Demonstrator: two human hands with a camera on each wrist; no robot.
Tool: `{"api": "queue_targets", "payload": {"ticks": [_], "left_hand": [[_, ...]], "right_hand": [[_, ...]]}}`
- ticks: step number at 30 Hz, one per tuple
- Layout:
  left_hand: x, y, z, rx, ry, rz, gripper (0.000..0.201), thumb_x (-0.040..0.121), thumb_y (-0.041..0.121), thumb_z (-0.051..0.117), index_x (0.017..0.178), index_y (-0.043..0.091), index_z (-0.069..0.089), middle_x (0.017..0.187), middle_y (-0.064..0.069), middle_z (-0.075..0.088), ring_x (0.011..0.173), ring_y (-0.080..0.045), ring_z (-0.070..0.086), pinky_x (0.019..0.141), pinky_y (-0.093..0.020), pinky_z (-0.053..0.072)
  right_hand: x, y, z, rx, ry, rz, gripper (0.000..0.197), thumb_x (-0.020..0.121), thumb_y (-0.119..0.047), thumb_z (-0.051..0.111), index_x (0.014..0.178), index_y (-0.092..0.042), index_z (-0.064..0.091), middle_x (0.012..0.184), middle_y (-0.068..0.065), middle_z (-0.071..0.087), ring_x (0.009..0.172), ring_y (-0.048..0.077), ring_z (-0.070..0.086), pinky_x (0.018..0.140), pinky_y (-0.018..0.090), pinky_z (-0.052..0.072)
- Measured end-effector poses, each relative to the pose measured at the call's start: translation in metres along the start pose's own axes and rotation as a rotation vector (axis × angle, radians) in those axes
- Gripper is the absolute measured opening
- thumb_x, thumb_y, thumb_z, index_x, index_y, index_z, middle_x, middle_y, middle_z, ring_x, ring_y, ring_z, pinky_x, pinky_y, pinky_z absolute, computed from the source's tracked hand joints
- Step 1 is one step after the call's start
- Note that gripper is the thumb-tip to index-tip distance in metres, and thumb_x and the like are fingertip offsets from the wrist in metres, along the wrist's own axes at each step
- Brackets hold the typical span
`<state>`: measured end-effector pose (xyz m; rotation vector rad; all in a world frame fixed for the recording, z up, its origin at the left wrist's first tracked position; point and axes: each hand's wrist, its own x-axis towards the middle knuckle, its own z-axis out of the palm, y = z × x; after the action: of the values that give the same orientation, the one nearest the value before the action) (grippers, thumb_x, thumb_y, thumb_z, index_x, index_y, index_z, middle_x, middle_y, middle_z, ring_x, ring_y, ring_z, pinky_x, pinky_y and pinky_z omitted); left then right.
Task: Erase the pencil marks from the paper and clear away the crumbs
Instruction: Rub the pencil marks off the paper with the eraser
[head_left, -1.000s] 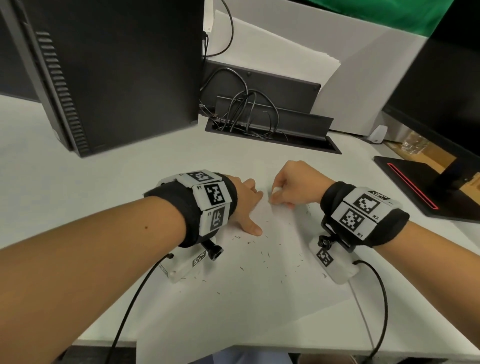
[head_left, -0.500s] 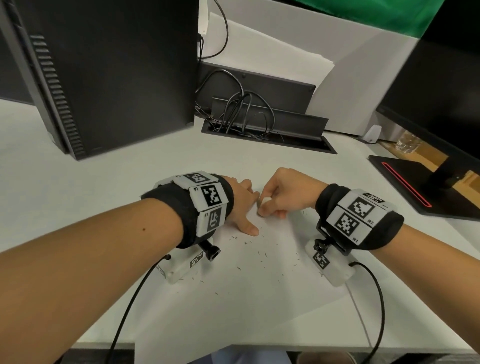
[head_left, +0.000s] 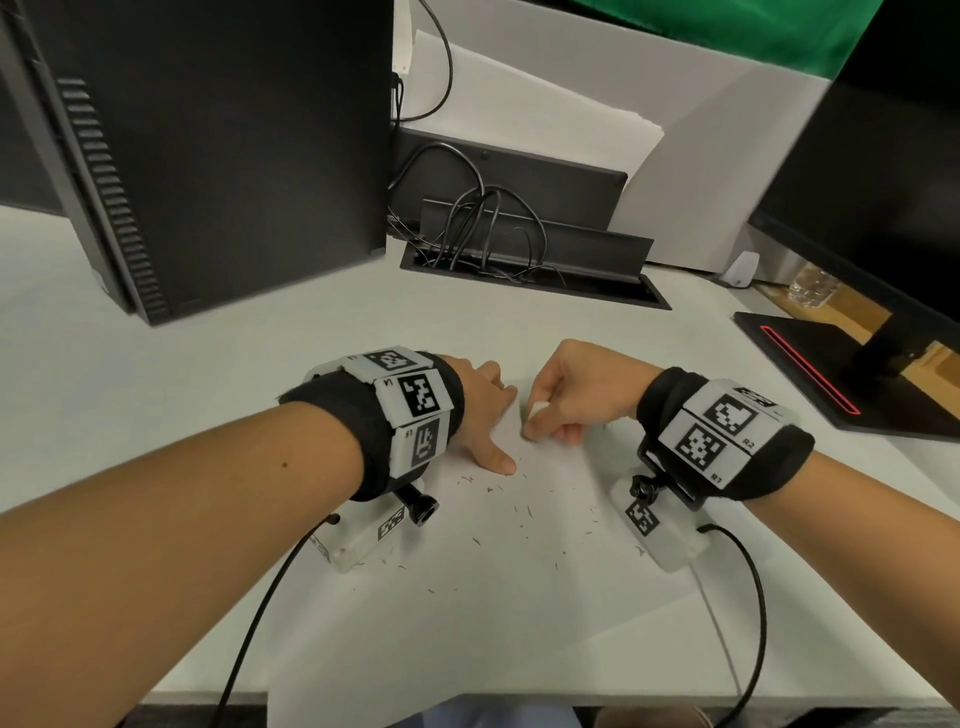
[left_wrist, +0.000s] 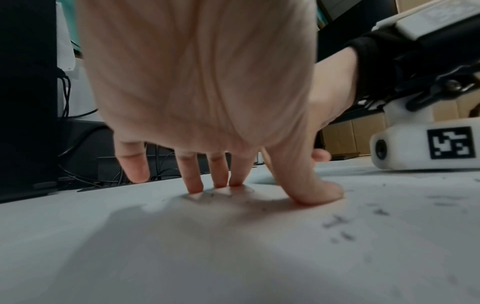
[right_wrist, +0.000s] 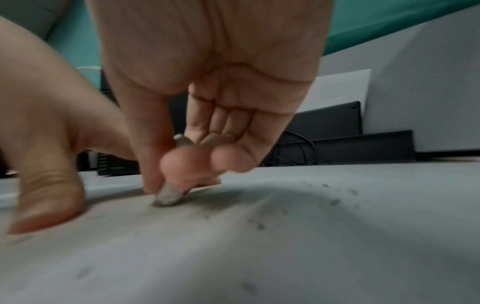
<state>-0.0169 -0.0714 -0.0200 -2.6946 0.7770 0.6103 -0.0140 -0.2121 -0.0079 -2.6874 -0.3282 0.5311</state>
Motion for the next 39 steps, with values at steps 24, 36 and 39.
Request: {"api": "queue_targets", "payload": {"ticks": [24, 36, 39], "left_hand": [[-0.006, -0.022, 0.001, -0.219, -0.01, 0.016, 0.094, 0.077, 0.053, 0.066, 0.15, 0.019, 0.016, 0.147, 0.002, 0.023, 0.133, -0.021, 0.033, 0.11, -0.04, 0.032], [-0.004, -0.019, 0.0, -0.157, -0.035, 0.0, 0.094, 0.078, 0.055, 0.063, 0.15, 0.018, 0.015, 0.145, -0.002, 0.024, 0.132, -0.024, 0.035, 0.108, -0.043, 0.033], [-0.005, -0.018, 0.001, -0.161, -0.032, 0.002, 0.094, 0.079, 0.055, 0.063, 0.15, 0.017, 0.015, 0.145, -0.002, 0.024, 0.132, -0.025, 0.035, 0.109, -0.043, 0.033]], "right_hand": [[0.001, -0.006, 0.006, 0.085, -0.03, -0.036, 0.008, 0.078, -0.007, 0.07, 0.076, -0.008, 0.062, 0.06, 0.005, 0.064, 0.045, 0.011, 0.06, 0.054, 0.021, 0.053], [-0.002, -0.001, -0.001, 0.014, 0.027, -0.017, 0.014, 0.078, -0.016, 0.073, 0.071, -0.011, 0.063, 0.059, 0.002, 0.064, 0.048, 0.009, 0.059, 0.054, 0.016, 0.047], [-0.005, 0.0, 0.001, 0.018, -0.015, -0.02, 0.012, 0.078, -0.014, 0.073, 0.071, -0.011, 0.063, 0.058, 0.003, 0.064, 0.048, 0.011, 0.059, 0.054, 0.016, 0.049]]}}
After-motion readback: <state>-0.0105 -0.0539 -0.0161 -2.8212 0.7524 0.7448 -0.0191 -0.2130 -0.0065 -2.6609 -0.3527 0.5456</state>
